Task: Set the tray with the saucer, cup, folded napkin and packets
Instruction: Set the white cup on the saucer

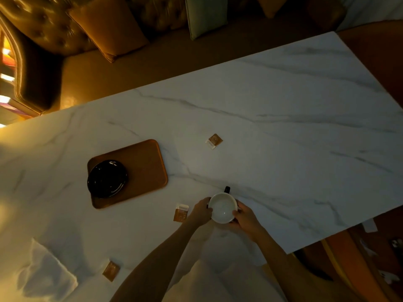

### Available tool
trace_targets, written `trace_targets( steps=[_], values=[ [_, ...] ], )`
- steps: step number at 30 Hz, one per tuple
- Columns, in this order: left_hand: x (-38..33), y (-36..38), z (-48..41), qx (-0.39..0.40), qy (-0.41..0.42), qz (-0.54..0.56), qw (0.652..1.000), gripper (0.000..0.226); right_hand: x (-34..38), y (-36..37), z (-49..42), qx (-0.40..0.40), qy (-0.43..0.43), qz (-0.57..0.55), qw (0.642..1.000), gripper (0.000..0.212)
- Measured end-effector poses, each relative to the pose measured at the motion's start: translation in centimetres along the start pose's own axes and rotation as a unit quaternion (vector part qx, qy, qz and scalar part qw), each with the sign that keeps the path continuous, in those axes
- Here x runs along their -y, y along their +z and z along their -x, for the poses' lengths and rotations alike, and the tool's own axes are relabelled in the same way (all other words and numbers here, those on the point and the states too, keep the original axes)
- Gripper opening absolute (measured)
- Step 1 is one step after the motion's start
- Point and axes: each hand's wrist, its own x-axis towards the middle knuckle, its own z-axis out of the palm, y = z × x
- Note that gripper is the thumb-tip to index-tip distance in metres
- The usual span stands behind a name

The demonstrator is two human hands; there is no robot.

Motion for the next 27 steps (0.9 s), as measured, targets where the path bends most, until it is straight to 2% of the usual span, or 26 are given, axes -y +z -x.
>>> trace_targets(
  steps=[9, 16, 27],
  values=[
    [2.5, -3.7, 4.5, -0.069, 0.017, 0.102, 0.992, 0.044, 2.4, 3.6, 2.3, 0.046, -0.028, 0.024, 0.998, 0.05],
    [6.7, -7.3, 9.0, -0.123, -0.014, 0.246, 0.961, 0.046, 3.3, 8.8, 4.5, 0.101, -0.054, 0.036, 0.993, 0.047],
    [15.4, -12.9, 16.3, -0.185, -0.016, 0.355, 0.916, 0.042, 2.6, 19.8, 8.7, 0.141, -0.102, 0.051, 0.983, 0.038]
  ],
)
